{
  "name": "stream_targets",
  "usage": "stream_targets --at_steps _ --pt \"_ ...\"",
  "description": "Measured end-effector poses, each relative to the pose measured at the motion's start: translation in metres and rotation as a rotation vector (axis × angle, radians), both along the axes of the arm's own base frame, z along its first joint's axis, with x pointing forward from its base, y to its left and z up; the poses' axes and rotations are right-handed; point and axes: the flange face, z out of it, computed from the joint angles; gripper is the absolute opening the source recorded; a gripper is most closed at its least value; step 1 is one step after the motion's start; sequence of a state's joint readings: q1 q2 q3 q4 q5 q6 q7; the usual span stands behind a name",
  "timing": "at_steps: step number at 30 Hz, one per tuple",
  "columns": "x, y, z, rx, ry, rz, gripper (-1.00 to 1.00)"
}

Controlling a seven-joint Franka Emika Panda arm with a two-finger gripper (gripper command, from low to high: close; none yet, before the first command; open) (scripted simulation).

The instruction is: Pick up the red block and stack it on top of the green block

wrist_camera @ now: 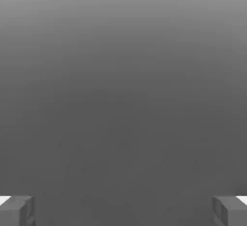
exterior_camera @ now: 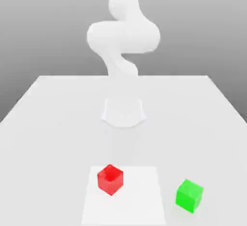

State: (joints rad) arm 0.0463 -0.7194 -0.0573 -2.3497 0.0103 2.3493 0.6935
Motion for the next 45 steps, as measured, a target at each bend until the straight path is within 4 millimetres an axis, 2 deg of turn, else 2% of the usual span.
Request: stream_targets --at_steps 4,6,9,12,15,18,20,30,31,38,45 --pt "0.045 -0.010 -0.099 -0.052 0.144 0.155 0.00" --pt "0.058 -0.012 -0.149 -0.080 0.211 0.231 0.00" --pt "0.067 -0.012 -0.223 -0.127 0.311 0.345 0.00" --pt "0.063 -0.012 -0.294 -0.175 0.407 0.459 0.00" --pt "0.048 -0.013 -0.358 -0.228 0.501 0.572 0.00" --pt "0.024 -0.019 -0.415 -0.285 0.594 0.684 0.00" --pt "0.009 -0.026 -0.444 -0.315 0.643 0.739 0.00" --pt "0.004 -0.024 -0.513 -0.331 0.660 0.770 0.00" --pt "0.003 -0.024 -0.517 -0.330 0.661 0.770 -1.00" --pt "0.003 -0.024 -0.517 -0.328 0.662 0.770 -1.00" --pt "0.006 -0.025 -0.473 -0.333 0.658 0.771 -1.00"
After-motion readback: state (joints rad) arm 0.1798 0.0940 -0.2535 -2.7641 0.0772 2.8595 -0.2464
